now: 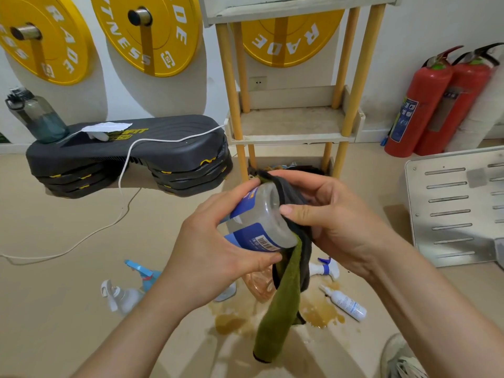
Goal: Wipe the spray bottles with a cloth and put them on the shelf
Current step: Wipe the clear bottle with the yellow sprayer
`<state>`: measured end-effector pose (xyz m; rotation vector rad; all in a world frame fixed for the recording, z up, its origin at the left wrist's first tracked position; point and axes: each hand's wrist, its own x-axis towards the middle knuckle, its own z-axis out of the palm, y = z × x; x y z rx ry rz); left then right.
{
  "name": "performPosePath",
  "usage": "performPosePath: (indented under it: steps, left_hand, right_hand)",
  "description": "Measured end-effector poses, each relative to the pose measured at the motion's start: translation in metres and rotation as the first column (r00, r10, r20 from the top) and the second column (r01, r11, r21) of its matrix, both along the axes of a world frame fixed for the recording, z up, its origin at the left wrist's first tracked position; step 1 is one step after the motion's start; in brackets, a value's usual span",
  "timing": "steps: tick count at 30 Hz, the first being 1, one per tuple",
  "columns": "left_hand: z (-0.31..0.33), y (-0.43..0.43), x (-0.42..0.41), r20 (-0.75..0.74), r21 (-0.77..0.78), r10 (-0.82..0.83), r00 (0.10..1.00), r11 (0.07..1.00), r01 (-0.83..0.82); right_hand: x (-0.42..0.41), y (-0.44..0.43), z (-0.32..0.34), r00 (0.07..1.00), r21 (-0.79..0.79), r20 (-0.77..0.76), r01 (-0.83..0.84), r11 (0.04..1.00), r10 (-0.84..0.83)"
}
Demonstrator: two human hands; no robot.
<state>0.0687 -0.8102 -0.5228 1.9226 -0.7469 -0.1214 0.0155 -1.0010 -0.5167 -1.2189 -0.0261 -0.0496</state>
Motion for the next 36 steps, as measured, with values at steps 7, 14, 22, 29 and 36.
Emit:
performPosePath:
  steps: [7,14,22,29,36]
  left_hand:
    - [-0.003,-0.001,0.001,0.129,0.06,0.032,0.991,0.997,-0.04]
    - [0.002,0.001,0.007,-0.056,-0.055,0.046,0.997,0.997,-0.049]
    - [0.007,-0.002,0.007,-0.087,-0.083,0.016,0.996,0.996,-0.023]
    - [0.002,-0.002,0.006,0.082,0.055,0.107,0.991,0.992,-0.112]
    - [0.002,-0.004,0.002,0.001,0.063,0.082,0.997,0.995,-0.082]
  right_hand:
    - [0.001,0.007,0.005,0.988,-0.175,-0.033,0.145,0.974,-0.153]
    - [-0.006,-0.006,0.014,0.904,-0.43,0.185,0.426,0.796,-0.385]
    - [-0.017,0.02,0.021,0.919,-0.802,0.36,0.393,0.451,-0.161]
    - [-0.01,0.019,0.015,0.93,-0.884,0.313,0.359,0.3,-0.191]
    - [-0.008,0.014,0.015,0.907,-0.328,0.223,0.415,0.849,-0.357]
